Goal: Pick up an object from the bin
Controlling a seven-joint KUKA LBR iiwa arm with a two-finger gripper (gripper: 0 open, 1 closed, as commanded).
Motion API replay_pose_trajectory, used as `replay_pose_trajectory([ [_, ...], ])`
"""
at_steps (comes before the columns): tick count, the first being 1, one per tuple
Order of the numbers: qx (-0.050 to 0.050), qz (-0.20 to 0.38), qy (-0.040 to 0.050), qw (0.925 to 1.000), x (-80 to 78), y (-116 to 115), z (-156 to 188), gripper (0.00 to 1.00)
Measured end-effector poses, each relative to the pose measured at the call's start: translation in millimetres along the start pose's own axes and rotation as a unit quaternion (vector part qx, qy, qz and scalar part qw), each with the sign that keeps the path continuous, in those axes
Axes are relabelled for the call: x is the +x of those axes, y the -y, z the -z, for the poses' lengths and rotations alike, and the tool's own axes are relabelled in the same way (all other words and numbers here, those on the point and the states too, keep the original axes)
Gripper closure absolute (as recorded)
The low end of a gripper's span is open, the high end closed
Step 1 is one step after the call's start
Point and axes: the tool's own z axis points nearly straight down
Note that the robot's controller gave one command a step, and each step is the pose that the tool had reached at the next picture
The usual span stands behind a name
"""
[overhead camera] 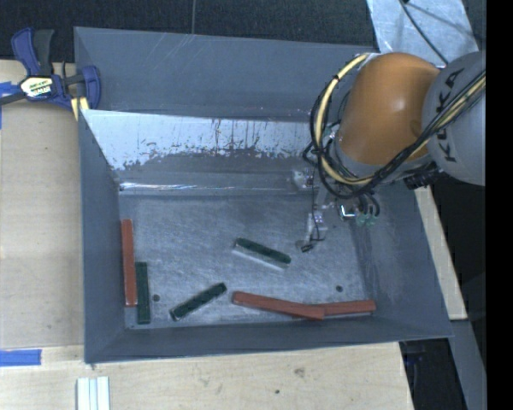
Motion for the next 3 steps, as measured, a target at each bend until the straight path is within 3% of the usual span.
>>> replay_pose_trajectory([
  [1, -0.001, 0.021, 0.0018, 0.9998, 4.8, -50.4, -102.6, 0.00],
  [2, 0.000, 0.019, 0.0069, 0.9998, 1.5, -48.3, -96.5, 1.00],
  [3, -0.001, 0.022, 0.0091, 0.9997, -8.1, -82.1, 78.4, 1.00],
])
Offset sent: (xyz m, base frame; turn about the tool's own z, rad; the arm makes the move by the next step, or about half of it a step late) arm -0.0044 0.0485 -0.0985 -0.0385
